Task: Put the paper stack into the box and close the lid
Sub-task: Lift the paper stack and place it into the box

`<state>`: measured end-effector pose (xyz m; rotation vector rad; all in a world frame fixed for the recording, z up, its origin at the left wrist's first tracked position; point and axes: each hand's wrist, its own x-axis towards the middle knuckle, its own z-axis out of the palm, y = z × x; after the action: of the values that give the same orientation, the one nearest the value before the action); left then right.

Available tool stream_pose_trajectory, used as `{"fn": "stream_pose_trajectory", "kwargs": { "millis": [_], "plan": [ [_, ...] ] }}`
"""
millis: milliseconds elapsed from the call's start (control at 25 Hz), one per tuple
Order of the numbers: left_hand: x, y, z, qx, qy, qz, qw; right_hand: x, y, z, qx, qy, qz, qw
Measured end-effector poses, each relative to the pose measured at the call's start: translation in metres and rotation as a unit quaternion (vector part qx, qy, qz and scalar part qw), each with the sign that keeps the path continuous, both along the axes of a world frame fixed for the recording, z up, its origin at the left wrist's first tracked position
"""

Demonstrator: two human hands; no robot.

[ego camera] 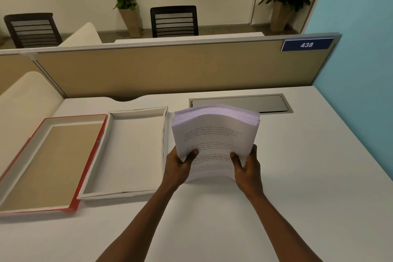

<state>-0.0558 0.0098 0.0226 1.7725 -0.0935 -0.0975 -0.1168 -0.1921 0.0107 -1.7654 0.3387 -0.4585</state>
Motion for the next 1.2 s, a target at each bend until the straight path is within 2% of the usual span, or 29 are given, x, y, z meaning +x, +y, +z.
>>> {"fn": "stream_pose_trajectory", "kwargs": {
  "millis": [280,400,600,720,840,1000,1200],
  "plan": [
    [0.004,0.002,0.017,0.017,-0.009,0.001,1.000,0.006,-0.014,0.013,-0.107,0.030,0.028,0.993],
    [0.009,0.018,0.034,0.033,-0.006,-0.007,0.999,0.011,-0.008,0.029,-0.114,0.050,0.038,0.992],
    [0.018,0.075,0.060,0.048,0.066,0.039,0.996,0.030,0.033,0.043,0.019,0.106,0.074,0.991],
    [0.020,0.122,0.062,0.076,0.150,0.016,0.986,0.046,0.073,0.030,0.102,0.161,0.124,0.974],
    [0.025,0.166,0.059,0.062,0.224,0.017,0.972,0.063,0.116,0.015,0.155,0.209,0.159,0.952],
    [0.052,0.210,0.057,0.067,0.221,0.056,0.971,0.101,0.169,0.006,0.168,0.240,0.156,0.943],
    [0.093,0.243,0.046,0.108,0.205,0.050,0.971,0.152,0.218,0.004,0.157,0.278,0.144,0.937]
  ]
}}
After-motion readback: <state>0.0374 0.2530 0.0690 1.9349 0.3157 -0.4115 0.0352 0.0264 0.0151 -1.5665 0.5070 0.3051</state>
